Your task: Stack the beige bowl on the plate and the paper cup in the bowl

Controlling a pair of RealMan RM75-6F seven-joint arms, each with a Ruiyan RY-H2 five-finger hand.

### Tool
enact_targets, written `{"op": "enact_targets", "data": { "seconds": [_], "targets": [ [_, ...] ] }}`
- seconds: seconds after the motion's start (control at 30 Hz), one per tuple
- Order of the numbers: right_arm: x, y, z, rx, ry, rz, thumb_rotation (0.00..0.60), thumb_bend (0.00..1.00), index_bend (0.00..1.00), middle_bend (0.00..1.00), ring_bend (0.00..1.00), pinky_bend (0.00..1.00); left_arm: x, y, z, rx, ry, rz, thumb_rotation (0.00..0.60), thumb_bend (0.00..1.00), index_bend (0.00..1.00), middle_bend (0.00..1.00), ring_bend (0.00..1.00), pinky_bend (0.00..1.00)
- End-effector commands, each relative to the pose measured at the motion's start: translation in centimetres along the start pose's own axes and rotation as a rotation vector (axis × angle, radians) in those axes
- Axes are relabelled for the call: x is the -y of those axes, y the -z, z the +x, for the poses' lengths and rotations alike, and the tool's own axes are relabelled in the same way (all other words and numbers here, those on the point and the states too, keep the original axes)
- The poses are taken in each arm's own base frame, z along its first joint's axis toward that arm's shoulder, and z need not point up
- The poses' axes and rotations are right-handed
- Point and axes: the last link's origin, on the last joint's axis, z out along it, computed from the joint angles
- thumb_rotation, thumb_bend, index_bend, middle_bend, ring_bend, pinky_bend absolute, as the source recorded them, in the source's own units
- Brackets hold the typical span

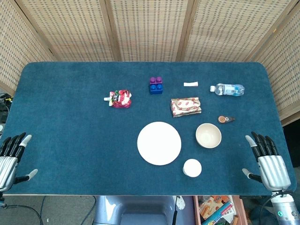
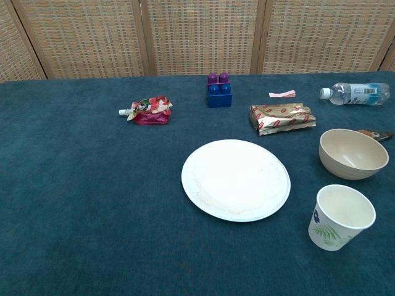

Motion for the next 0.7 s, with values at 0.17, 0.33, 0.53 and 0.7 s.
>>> {"op": "enact_targets", "data": {
  "seconds": [0.17,0.33,0.53,0.7],
  "targets": [
    [0.0,-0.7,-0.5,0.018,0.018,-0.014,0.6,0.0,0.01,0.0,0.0,0.0,0.1,-0.4,0.0,0.004,0.004,0.008,0.6,0.0,0.0,0.0,0.0,0.0],
    [0.3,-1.4,-1.4,0.053,0.035,0.002,0.6,0.0,0.01,0.0,0.0,0.0,0.2,-0.6,0.0,0.011,0.01,0.017,0.6,0.0,0.0,0.0,0.0,0.0],
    [1.4,-4.5,-2.7,0.141,0.07,0.142,0.6,0.0,0.01,0.0,0.0,0.0,0.3,-1.3,-0.2,0.017,-0.001,0.032,0.6,0.0,0.0,0.0,0.0,0.0],
    [3.0,-7.2,-4.0,0.182,0.073,0.298,0.6,0.0,0.06,0.0,0.0,0.0,0.5,-1.7,-0.3,0.019,-0.001,0.057,0.6,0.0,0.0,0.0,0.0,0.0]
  ]
}}
